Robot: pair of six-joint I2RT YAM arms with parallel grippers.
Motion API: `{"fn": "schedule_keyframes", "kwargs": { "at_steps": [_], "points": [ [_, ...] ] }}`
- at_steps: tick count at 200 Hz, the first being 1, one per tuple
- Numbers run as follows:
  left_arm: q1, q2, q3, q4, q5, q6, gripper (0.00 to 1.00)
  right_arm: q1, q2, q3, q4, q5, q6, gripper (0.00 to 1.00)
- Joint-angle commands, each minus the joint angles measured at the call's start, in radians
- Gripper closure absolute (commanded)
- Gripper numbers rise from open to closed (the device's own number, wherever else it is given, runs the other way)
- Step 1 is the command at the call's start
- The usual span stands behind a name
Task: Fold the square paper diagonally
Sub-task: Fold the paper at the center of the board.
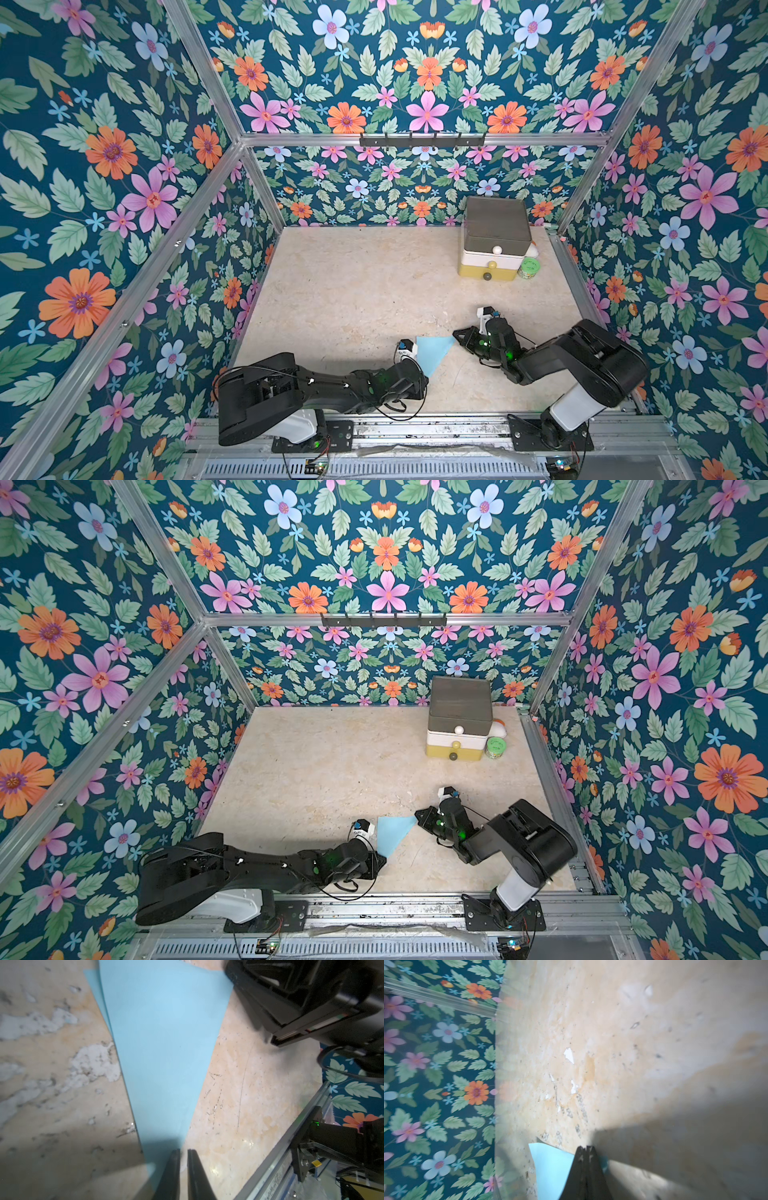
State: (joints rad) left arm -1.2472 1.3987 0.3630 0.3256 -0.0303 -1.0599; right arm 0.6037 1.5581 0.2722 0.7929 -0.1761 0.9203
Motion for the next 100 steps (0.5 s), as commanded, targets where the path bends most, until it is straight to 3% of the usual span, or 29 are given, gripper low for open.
{"fn": "schedule_keyframes", "kwargs": {
  "at_steps": [1,41,81,93,100],
  "points": [
    [0.001,0.007,0.024,-0.168,-0.020,0.038,0.85,0.005,-0.154,0.057,-0.300,0.086,-0.089,0.98],
    [0.002,-0.022,0.084,-0.212,-0.031,0.076,0.81,0.040,-0.433,0.199,-0.645,0.190,-0.194,0.77],
    [0.021,-0.137,0.185,-0.296,-0.104,0.169,0.60,0.119,-0.646,0.240,-0.787,0.406,-0.243,0.68],
    [0.041,-0.165,0.236,-0.331,-0.123,0.207,0.55,0.123,-0.695,0.246,-0.811,0.472,-0.247,0.62],
    [0.054,-0.182,0.271,-0.358,-0.144,0.232,0.52,0.123,-0.722,0.246,-0.813,0.497,-0.263,0.50]
  ]
}}
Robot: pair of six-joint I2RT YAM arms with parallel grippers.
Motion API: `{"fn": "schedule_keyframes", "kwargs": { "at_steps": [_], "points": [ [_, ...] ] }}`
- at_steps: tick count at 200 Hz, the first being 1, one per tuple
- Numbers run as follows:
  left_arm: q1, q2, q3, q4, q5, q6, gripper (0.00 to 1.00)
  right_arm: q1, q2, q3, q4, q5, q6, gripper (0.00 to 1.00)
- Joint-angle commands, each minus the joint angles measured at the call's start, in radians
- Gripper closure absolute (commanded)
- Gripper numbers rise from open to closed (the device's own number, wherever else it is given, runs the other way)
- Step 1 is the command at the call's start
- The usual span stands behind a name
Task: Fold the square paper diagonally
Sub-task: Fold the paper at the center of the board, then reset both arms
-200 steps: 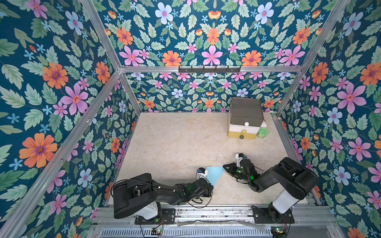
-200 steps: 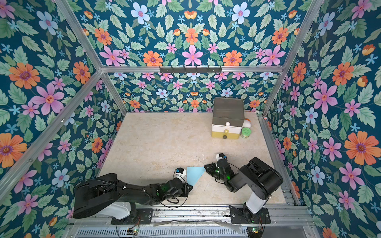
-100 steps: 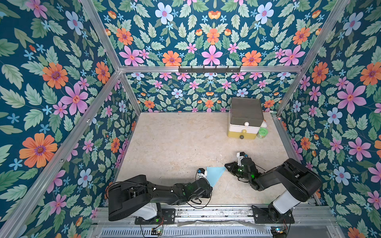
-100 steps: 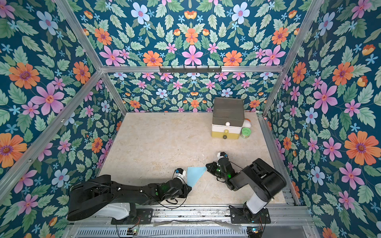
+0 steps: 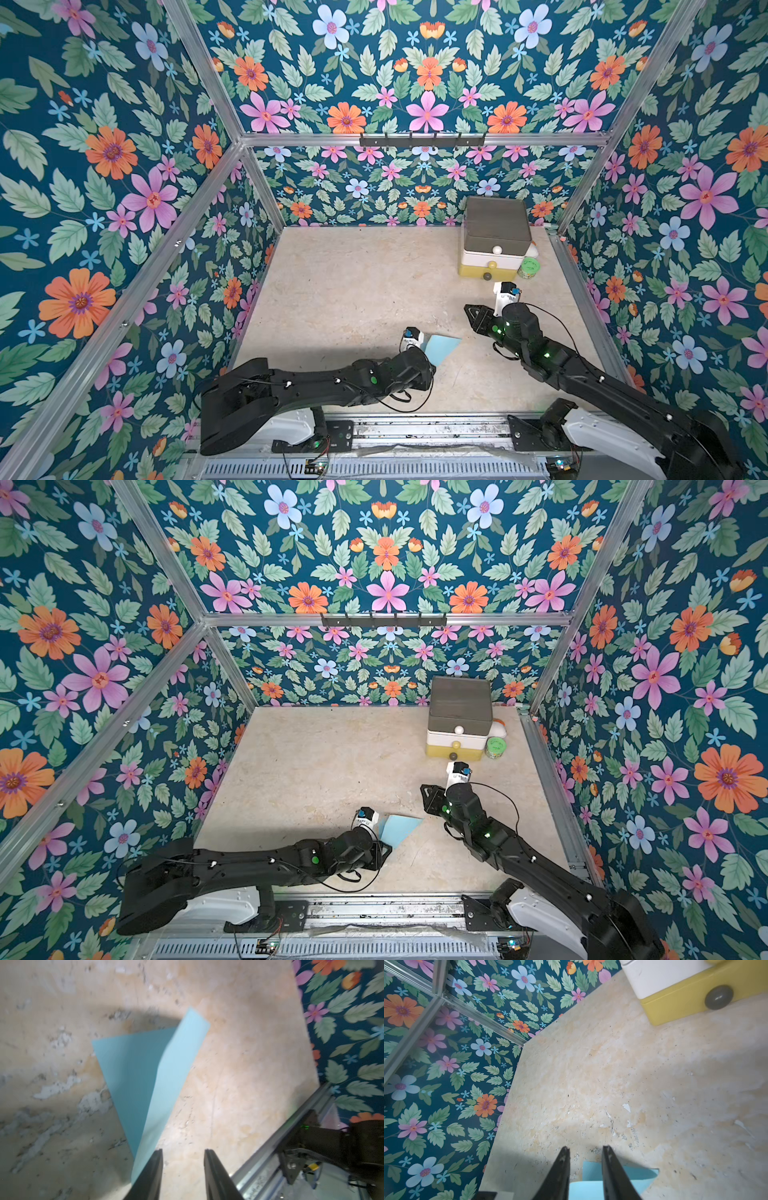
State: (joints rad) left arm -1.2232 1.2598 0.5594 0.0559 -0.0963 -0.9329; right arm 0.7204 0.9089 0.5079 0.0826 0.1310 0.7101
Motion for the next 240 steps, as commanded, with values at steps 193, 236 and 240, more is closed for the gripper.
{"fn": "schedule_keyframes", "kwargs": {
  "at_steps": [193,236,240],
  "points": [
    [0.769,-0.064,-0.197,0.660,-0.844,0.852,0.07,-0.724,0.358,-0.475,1.252,0.368,-0.522,0.01],
    [0.881,0.034,-0.296,0.919,-0.712,0.896,0.07,-0.773,0.505,-0.393,1.225,0.033,-0.594,0.01],
    [0.893,0.049,-0.305,0.959,-0.700,0.897,0.07,-0.773,0.533,-0.406,1.306,0.034,-0.599,0.01]
  ]
}}
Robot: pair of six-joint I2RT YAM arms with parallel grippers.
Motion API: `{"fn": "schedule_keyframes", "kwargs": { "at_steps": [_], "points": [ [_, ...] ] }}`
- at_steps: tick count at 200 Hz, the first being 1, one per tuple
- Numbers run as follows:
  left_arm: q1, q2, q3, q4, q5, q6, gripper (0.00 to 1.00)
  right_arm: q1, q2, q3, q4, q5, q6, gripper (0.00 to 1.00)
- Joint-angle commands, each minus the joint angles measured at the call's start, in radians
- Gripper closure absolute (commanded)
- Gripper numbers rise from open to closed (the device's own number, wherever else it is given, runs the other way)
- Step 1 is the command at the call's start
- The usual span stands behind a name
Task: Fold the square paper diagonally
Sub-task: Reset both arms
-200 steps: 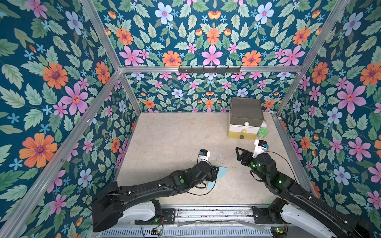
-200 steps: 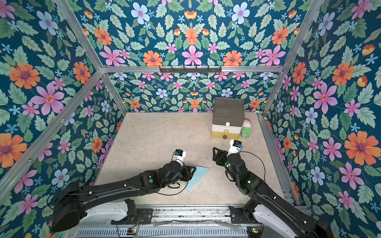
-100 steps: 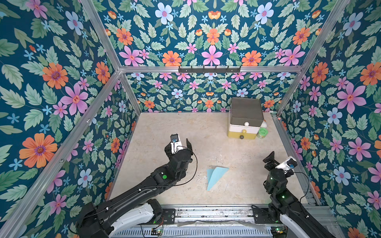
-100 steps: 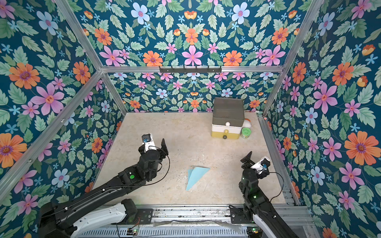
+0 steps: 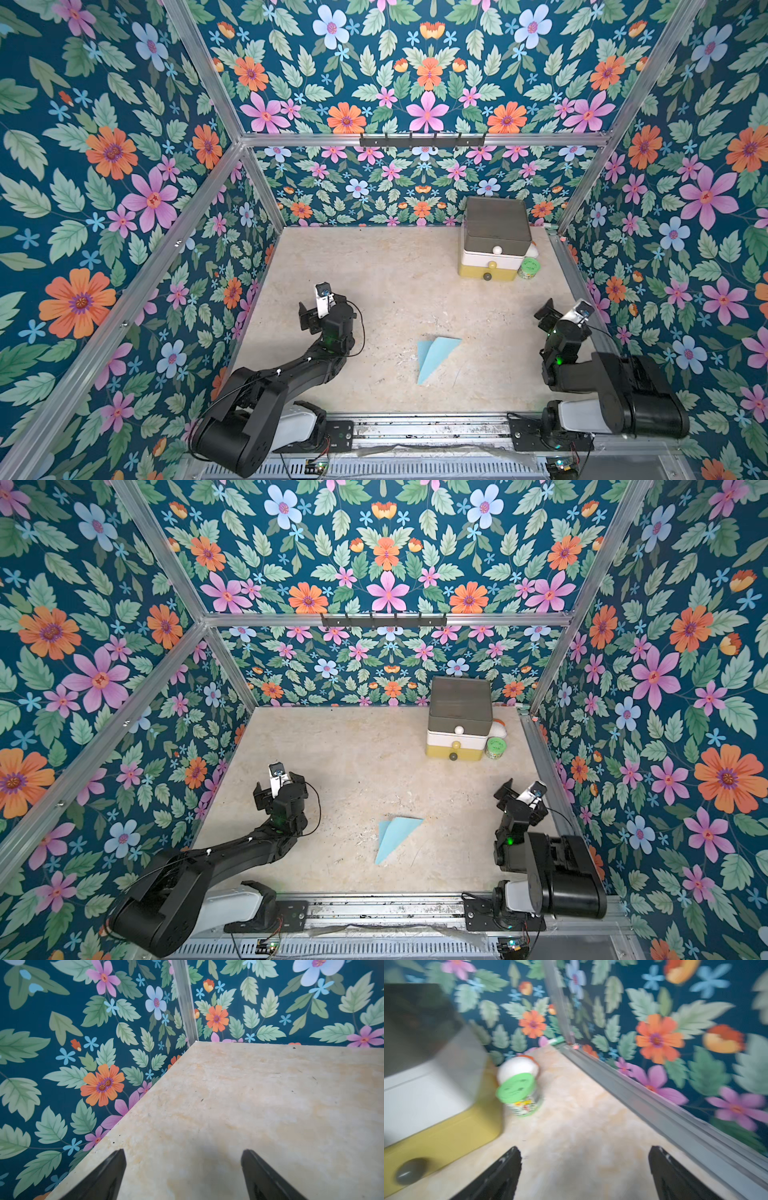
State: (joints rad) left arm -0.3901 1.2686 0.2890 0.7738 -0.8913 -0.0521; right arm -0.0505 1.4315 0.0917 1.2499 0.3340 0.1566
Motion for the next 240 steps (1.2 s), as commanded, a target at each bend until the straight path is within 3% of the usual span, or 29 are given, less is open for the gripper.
{"fn": "schedule_keyframes", "kwargs": {
  "at_steps": [1,6,19,31,40,56,68,81,89,100,111,122,134,240],
  "points": [
    [0.063,0.045,-0.037,0.255,0.097,0.016,0.07,-0.002,0.018,0.006,0.160,-0.170,-0.047,0.01],
    [0.079,0.072,-0.048,0.317,0.115,0.022,0.06,-0.003,0.037,-0.003,0.225,-0.167,-0.051,0.01],
    [0.107,0.183,-0.057,0.450,0.153,0.086,0.04,-0.002,-0.015,0.022,0.065,-0.164,-0.045,0.01],
    [0.110,0.290,-0.061,0.617,0.113,0.147,0.03,-0.002,0.031,-0.001,0.206,-0.158,-0.054,0.01],
    [0.117,0.339,-0.057,0.686,0.141,0.172,0.01,0.002,-0.010,0.013,0.098,-0.138,-0.042,0.01],
    [0.129,0.309,-0.036,0.563,0.214,0.152,0.01,0.006,0.016,0.011,0.148,-0.145,-0.054,0.01],
    [0.194,0.293,-0.033,0.520,0.340,0.101,0.01,0.007,0.010,0.019,0.127,-0.170,-0.062,0.01],
    [0.314,0.293,-0.006,0.388,0.596,0.018,0.00,0.007,0.011,0.023,0.113,-0.179,-0.068,0.01],
    [0.335,0.376,-0.035,0.607,0.628,0.042,0.00,0.007,0.013,0.020,0.125,-0.178,-0.068,0.01],
    [0.346,0.309,-0.004,0.391,0.641,-0.004,0.00,0.007,0.012,0.022,0.120,-0.180,-0.069,0.01],
    [0.347,0.354,-0.025,0.536,0.633,0.025,0.00,0.006,0.012,0.022,0.120,-0.178,-0.070,0.01],
    [0.335,0.325,-0.010,0.440,0.621,0.018,0.00,0.007,0.014,0.022,0.122,-0.179,-0.071,0.01],
    [0.330,0.344,-0.020,0.505,0.610,0.033,0.01,0.009,0.012,0.023,0.120,-0.178,-0.071,0.01],
    [0.318,0.339,-0.021,0.492,0.606,0.038,0.00,0.016,0.015,0.035,0.102,-0.197,-0.088,0.01]
  ]
}}
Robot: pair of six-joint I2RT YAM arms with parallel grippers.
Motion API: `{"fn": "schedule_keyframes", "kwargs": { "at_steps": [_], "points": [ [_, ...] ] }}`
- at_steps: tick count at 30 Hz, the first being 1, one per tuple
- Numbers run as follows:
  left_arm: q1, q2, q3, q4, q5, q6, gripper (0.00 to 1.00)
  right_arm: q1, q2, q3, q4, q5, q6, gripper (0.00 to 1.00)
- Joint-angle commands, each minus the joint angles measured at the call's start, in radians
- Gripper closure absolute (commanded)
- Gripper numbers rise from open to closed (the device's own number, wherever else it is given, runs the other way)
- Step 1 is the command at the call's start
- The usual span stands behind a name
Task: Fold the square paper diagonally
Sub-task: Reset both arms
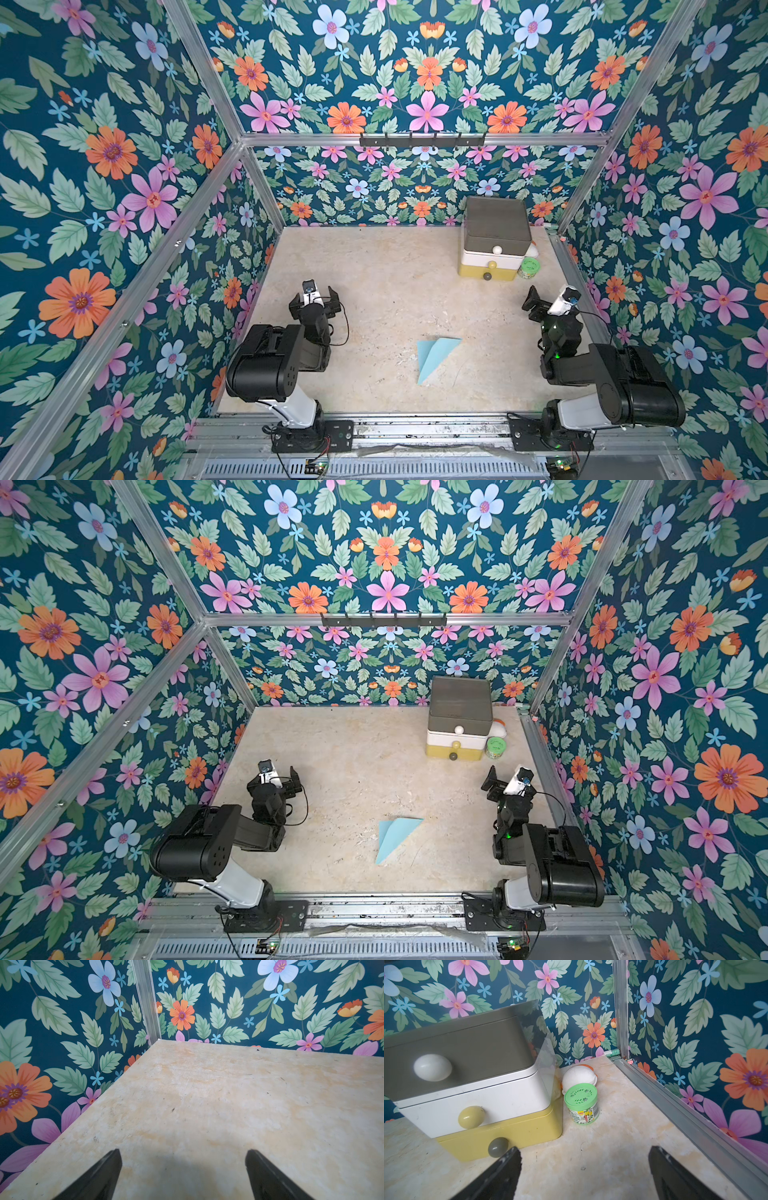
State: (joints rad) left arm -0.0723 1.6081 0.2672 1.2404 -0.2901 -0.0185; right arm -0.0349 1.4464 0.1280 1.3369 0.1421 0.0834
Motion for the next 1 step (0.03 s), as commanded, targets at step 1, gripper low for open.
{"fn": "schedule_keyframes", "kwargs": {
  "at_steps": [1],
  "points": [
    [0.000,0.000,0.001,0.024,0.004,0.005,0.00,0.000,0.001,-0.002,0.015,-0.005,-0.014,0.01]
  ]
}}
